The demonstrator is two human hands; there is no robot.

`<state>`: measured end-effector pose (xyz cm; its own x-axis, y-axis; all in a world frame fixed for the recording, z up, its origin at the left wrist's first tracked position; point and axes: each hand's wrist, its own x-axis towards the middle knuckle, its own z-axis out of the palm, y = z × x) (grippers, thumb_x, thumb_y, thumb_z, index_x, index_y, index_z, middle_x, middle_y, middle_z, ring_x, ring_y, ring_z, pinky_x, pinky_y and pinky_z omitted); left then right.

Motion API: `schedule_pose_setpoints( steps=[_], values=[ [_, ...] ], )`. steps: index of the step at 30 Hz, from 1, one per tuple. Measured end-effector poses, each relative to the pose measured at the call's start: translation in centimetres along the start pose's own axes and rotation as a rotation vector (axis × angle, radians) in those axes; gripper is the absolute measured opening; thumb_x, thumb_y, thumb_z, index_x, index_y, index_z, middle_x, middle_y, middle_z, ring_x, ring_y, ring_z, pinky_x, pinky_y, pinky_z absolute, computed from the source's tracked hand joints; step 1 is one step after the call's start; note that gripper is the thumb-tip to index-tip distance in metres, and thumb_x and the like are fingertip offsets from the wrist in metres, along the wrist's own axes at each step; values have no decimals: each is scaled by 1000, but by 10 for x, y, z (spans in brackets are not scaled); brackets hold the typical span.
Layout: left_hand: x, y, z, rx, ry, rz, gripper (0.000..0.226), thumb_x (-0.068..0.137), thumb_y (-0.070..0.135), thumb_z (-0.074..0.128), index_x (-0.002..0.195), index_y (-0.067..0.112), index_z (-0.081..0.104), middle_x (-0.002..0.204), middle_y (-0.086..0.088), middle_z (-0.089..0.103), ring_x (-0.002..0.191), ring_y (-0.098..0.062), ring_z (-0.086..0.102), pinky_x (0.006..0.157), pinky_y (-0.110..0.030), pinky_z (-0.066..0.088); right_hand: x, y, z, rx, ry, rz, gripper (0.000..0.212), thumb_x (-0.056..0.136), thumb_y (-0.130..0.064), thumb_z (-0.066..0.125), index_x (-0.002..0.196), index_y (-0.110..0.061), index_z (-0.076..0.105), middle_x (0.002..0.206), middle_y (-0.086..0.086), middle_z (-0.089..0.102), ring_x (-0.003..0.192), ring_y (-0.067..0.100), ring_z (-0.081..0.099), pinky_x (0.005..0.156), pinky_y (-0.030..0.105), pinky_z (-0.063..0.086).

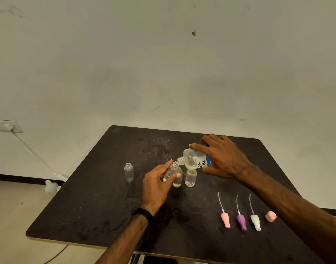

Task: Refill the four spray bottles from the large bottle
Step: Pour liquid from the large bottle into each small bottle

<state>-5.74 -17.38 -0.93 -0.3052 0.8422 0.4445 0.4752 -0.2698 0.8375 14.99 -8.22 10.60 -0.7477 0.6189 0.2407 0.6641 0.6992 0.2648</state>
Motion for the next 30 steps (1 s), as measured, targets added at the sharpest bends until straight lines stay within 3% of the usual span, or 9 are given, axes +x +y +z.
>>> schedule_pose_setpoints(
  steps=[9,30],
  values=[
    [-2,0,0,-1,-5,-11,51,83,31,81,131,23,66,105,24,69,97,6,66,81,-13,54,-2,-1,-1,-20,-17,5,82,70,-63,62,142,-28,45,118,5,56,106,22,53,86,40,47],
    [-3,-3,1,-11,-6,-28,46,83,34,81,127,22,70,111,15,73,98,4,67,84,-19,56,0,-3,0,-28,-8,-5,81,69,-65,56,141,-28,47,116,4,57,104,21,54,84,38,47]
  ],
)
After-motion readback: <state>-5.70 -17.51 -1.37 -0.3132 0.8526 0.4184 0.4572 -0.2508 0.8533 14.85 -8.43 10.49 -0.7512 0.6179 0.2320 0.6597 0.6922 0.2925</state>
